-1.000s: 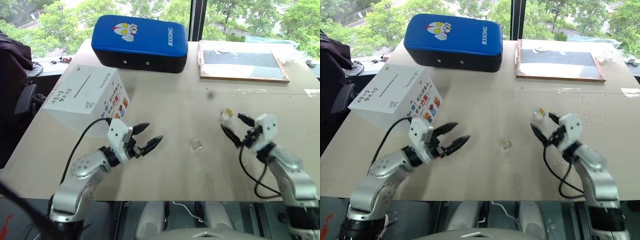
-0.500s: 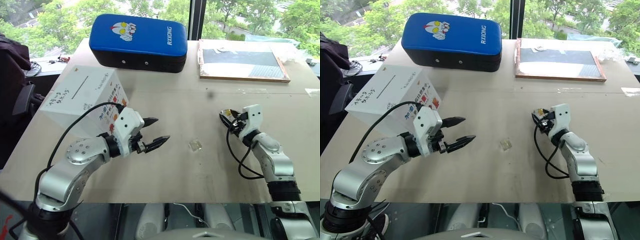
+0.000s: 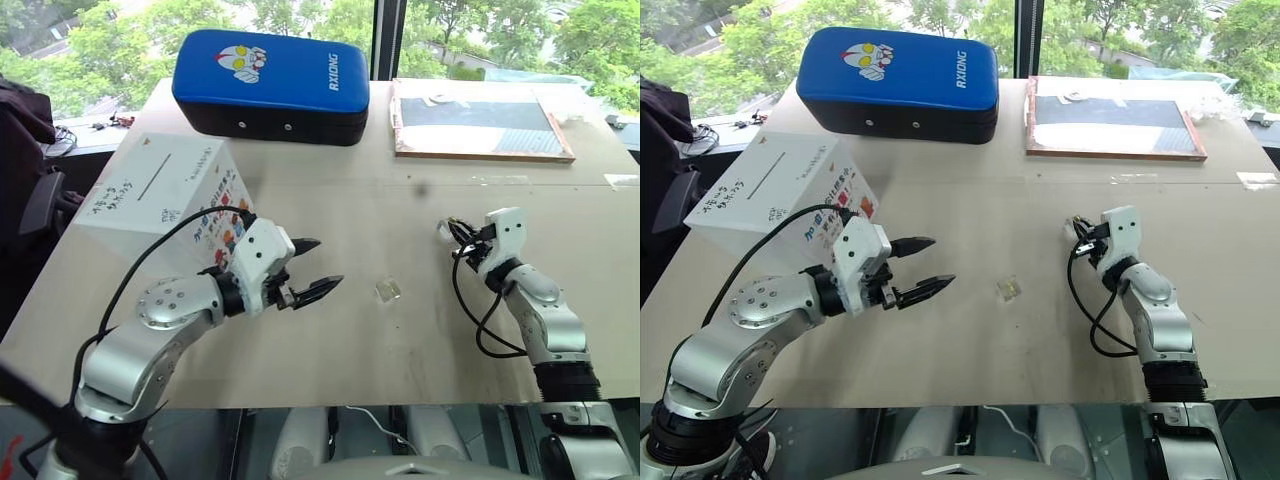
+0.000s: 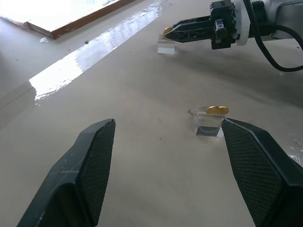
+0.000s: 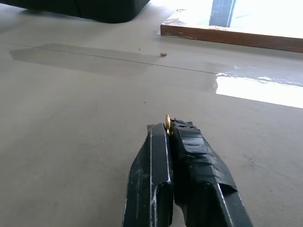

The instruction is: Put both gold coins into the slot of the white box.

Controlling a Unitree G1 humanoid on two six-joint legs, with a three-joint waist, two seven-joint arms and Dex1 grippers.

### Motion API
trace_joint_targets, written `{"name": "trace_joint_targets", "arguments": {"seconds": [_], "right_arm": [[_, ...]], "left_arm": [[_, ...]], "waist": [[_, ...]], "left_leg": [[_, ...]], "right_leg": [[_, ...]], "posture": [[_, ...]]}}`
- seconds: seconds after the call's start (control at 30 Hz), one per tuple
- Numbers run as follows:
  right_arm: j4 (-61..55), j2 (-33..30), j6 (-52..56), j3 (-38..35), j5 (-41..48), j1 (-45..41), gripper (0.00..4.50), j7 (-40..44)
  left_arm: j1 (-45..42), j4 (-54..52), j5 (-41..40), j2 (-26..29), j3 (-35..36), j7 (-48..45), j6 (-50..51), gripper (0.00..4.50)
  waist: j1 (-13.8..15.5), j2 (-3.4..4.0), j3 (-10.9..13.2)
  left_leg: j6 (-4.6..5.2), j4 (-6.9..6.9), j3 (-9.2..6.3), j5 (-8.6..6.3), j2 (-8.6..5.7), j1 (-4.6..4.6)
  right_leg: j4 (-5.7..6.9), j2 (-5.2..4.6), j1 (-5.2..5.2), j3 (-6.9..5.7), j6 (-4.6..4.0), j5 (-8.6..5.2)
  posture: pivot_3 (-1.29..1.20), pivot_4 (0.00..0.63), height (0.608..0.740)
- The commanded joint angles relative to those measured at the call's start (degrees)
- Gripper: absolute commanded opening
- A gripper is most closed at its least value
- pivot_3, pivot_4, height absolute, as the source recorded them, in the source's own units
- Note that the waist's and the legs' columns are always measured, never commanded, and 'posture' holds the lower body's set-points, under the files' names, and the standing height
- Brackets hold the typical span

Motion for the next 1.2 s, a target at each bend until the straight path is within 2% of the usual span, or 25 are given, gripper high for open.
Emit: {"name": "trace_joint_targets", "arguments": {"seconds": [0.03, 0.17, 0.27, 0.4, 0.5, 0.57, 0.6, 0.63, 0.77, 1.2], "right_arm": [[-5.7, 1.4, 1.8, -1.8, 5.5, -1.0, 0.02, 1.7], [-16.5, 4.3, 17.6, -3.1, 24.4, -1.0, 0.02, 4.7], [-22.9, 6.4, 29.0, -4.4, 40.8, -1.8, 0.02, 1.6], [-26.4, 9.4, 35.8, -5.0, 57.2, -3.6, 0.02, -6.1], [-27.2, 10.2, 37.7, -4.5, 65.6, -4.3, 0.02, -9.9], [-27.2, 11.0, 37.4, -4.3, 69.1, -4.8, 0.02, -12.7], [-27.2, 11.4, 37.0, -4.1, 70.6, -5.0, 0.00, -14.0], [-27.2, 11.7, 36.7, -3.9, 71.8, -5.1, 0.00, -15.0], [-27.7, 13.0, 35.4, -2.4, 73.3, -5.6, 0.00, -17.7], [-28.2, 9.9, 35.8, 2.1, 73.6, -5.4, 0.00, -15.2]], "left_arm": [[-2.0, -1.1, -1.8, -1.9, 0.4, 1.0, 0.4, 3.65], [-5.7, 1.2, -11.8, -12.5, 3.8, 7.5, 3.9, 3.65], [-8.1, 3.4, -23.3, -21.2, 7.3, 14.4, 6.7, 3.65], [-9.8, 5.5, -36.1, -29.0, 10.3, 22.5, 7.6, 3.65], [-10.0, 6.4, -44.2, -33.3, 11.6, 27.0, 6.1, 3.65], [-10.1, 6.5, -48.0, -35.5, 11.7, 29.3, 4.8, 3.65], [-10.1, 6.5, -49.8, -36.6, 11.7, 30.4, 4.0, 3.09], [-10.1, 6.3, -50.9, -37.0, 11.5, 31.1, 3.6, 2.88], [-8.5, 5.2, -52.8, -36.6, 8.6, 31.3, 4.4, 0.90], [-6.9, 4.8, -54.9, -33.0, 5.9, 30.4, 3.9, 0.90]], "waist": [[0.0, 0.00, 0.0], [0.0, 0.00, 0.0], [0.0, -0.01, 0.0], [-0.1, -0.01, 0.0], [-0.1, -0.02, 0.0], [-0.1, -0.02, 0.0], [-0.1, -0.02, 0.0], [-0.1, -0.02, 0.0], [-0.1, -0.02, 0.0], [-0.1, -0.02, 0.0]], "left_leg": [[0.00, 0.00, -0.01, 0.00, 0.00, 0.00], [0.00, 0.03, -0.06, 0.00, 0.03, -0.01], [0.00, 0.06, -0.16, 0.00, 0.04, -0.04], [0.00, 0.07, -0.23, 0.00, 0.03, -0.04], [0.01, 0.07, -0.21, 0.00, 0.00, -0.05], [0.01, 0.08, -0.19, 0.00, -0.03, -0.07], [0.01, 0.08, -0.18, 0.00, -0.04, -0.07], [0.01, 0.09, -0.18, 0.00, -0.05, -0.07], [0.01, 0.09, -0.18, 0.00, -0.07, -0.06], [0.01, 0.09, -0.14, 0.00, -0.05, -0.05]], "right_leg": [[0.00, 0.00, 0.00, 0.00, 0.00, 0.00], [0.03, -0.02, 0.01, 0.00, 0.01, 0.01], [0.05, -0.14, 0.03, 0.00, 0.02, 0.02], [0.08, -0.24, 0.04, -0.03, 0.01, 0.02], [0.08, -0.09, 0.04, -0.04, 0.01, 0.02], [0.06, -0.08, 0.04, -0.02, 0.01, 0.02], [0.06, -0.08, 0.04, -0.01, 0.01, 0.02], [0.06, -0.08, 0.04, 0.00, 0.02, 0.02], [0.07, 0.03, 0.04, -0.02, 0.01, 0.02], [0.04, 0.12, 0.03, -0.08, 0.01, 0.01]], "posture": [[0.00, 0.150, 0.740], [0.00, 0.150, 0.740], [0.00, 0.150, 0.740], [0.00, 0.150, 0.740], [0.00, 0.150, 0.740], [0.00, 0.150, 0.740], [0.00, 0.150, 0.740], [0.00, 0.150, 0.740], [0.00, 0.150, 0.740], [0.00, 0.150, 0.740]]}}
